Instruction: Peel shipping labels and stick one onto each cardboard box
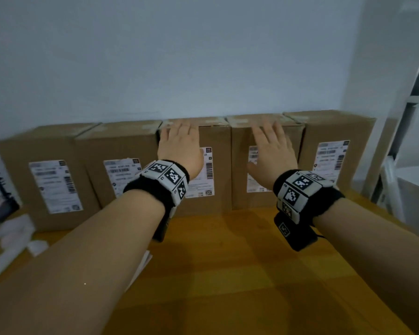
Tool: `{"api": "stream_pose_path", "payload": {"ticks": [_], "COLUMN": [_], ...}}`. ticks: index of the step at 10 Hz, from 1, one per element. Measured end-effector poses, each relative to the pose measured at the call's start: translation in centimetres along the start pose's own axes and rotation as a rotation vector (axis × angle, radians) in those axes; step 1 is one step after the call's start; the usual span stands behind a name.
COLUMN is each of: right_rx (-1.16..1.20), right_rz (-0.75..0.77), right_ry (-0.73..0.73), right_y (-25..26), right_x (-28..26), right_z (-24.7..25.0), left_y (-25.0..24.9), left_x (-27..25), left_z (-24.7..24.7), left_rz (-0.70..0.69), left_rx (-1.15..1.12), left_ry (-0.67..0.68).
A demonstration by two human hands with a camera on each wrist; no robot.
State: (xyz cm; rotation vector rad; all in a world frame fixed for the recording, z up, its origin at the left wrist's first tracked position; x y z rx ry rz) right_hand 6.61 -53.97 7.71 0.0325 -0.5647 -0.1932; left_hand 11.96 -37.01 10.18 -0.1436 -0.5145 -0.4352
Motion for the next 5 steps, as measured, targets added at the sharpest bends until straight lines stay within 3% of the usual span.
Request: {"api": "stream_pose_path", "payload": {"ticks": [2,5], "right_rx": [-0.014,0.067], "right_rz": [-0.015,0.003], "right_ry": [0.065,0.050], "right_y": [1.4,4.9], "right_x": [0.6,0.7], "right_z": [-0.8,2.5], "left_y": [0.5,3.1], "left_x": [-0.1,-1.7], "left_z": [-0.1,2.8], "left_rz": [-0.024,-0.008], "left_rx": [0.012,-0.051], "left_ry": [0.100,0.055]}}
Point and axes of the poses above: each hand's wrist, its own x-axis towards the middle knuckle, its own z-axis out of the back of the hand, y = z × x, the point moved 4 cm from there along x, towards the middle knuckle, and after that the axes turned 6 degrees about -x, right-handed, at the moved point
